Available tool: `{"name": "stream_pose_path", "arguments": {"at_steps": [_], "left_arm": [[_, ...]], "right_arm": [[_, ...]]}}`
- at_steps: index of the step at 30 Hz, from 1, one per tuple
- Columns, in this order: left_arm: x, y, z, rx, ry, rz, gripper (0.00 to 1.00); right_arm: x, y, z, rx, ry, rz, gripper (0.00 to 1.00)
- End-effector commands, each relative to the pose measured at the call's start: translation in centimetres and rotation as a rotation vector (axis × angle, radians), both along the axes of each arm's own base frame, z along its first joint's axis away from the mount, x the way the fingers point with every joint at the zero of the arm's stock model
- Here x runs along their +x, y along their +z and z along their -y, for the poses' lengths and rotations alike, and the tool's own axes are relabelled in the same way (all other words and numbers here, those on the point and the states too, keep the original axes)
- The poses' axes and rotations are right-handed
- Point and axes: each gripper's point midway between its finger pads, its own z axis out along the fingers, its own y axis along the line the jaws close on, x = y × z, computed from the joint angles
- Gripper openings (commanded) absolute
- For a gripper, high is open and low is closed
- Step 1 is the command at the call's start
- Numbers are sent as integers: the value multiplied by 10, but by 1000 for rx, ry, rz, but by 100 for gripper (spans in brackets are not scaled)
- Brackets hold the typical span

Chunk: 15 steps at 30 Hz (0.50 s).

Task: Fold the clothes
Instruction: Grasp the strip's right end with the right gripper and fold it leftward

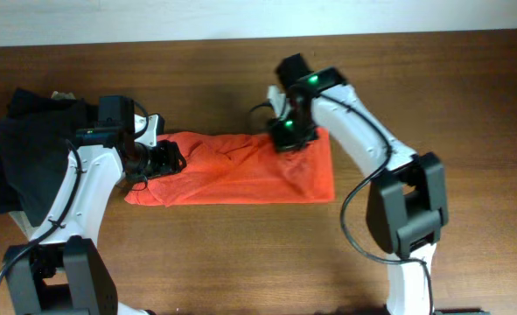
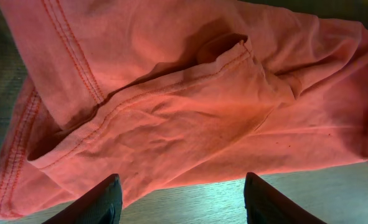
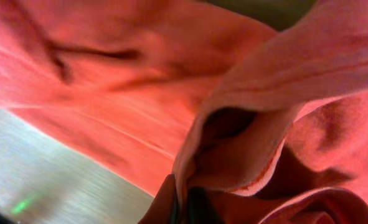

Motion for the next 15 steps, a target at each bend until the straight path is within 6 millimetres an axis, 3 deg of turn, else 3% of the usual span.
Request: {"name": "stream_pose_path", "arguments": {"at_steps": [1,2,4,8,11,15], "left_arm": [[1,4,0,-6,-12,15,62],[1,4,0,-6,-12,15,62],[1,4,0,-6,-12,15,63],[2,4,0,-6,-12,16,62],[2,4,0,-6,-12,16,62],[2,4,0,-6,-12,16,63]], "right_arm": [[1,13,-30,41,1,54,18],[-1,14,-36,45,15,60,25],[-6,14,-43,46,36,62,52],[-25,13,-46,51,221,50,56],[-6,5,-6,-119,84,76,50],[1,3,17,-153,31,63,56]]}}
